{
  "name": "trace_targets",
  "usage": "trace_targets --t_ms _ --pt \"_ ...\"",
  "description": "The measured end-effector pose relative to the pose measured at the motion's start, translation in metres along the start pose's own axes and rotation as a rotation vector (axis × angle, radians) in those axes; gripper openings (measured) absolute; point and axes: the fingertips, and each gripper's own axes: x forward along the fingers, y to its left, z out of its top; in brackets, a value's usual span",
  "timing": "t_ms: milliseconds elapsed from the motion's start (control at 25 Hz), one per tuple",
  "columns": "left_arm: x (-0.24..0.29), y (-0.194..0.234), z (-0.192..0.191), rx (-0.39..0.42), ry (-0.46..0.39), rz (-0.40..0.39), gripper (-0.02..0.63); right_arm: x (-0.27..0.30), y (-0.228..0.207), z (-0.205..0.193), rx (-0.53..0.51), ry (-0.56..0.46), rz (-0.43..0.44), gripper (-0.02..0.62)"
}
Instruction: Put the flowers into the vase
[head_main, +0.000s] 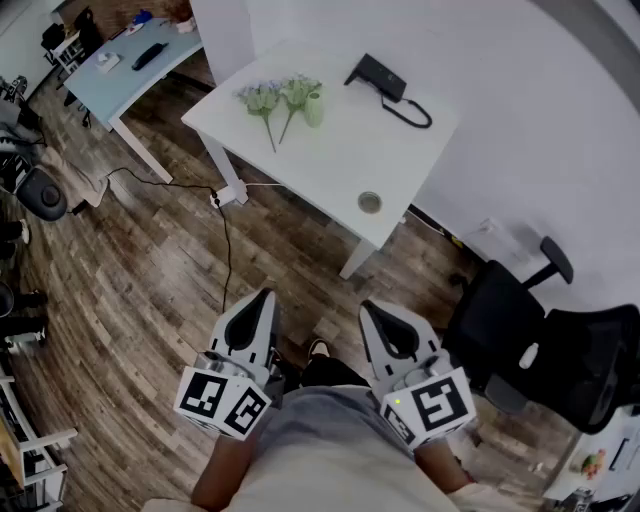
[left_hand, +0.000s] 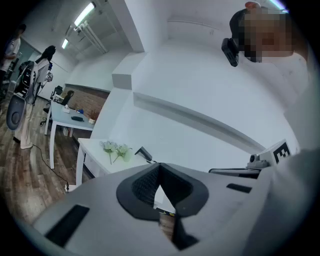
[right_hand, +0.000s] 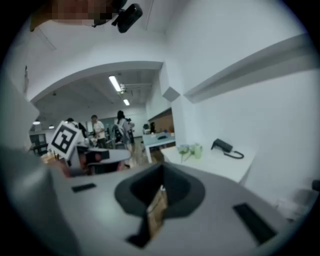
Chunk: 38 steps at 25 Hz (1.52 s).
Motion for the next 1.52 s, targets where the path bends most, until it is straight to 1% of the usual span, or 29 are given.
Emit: trace_targets --t_ms 200,400,600,720,920,1160,1520 --pt "0.004 -0.002 -0.007 0.000 0.009 -0.004 0.023 -0.001 -0.003 -0.004 0.009 0.002 -0.002 0.021" --pt "0.007 -0.006 -0.014 0.004 0.022 -0.008 0.023 -0.005 -0.007 -0.008 0.055 0.003 -0.002 0.021" --pt "0.008 -0.005 -0.016 0.008 0.037 0.013 0.023 -0.004 -0.008 -0.005 0.043 -0.006 -0.005 0.023" --pt "0.007 -0.006 -0.016 0.011 0.044 0.031 0.023 -0.001 -0.010 -0.005 0.063 0.001 -0.001 0.023" --pt "0.005 -0.003 -0.023 0.006 0.063 0.047 0.023 0.006 -0.007 -0.012 0.095 0.012 0.033 0.023" --pt "0.009 0.008 -0.021 -0.001 0.072 0.050 0.023 0.017 -0.007 -0.009 0.105 0.003 0.025 0.023" --pt "0.039 0.036 -0.011 -0.034 0.076 0.025 0.023 0.058 -0.009 0.002 0.092 0.031 0.038 0.023"
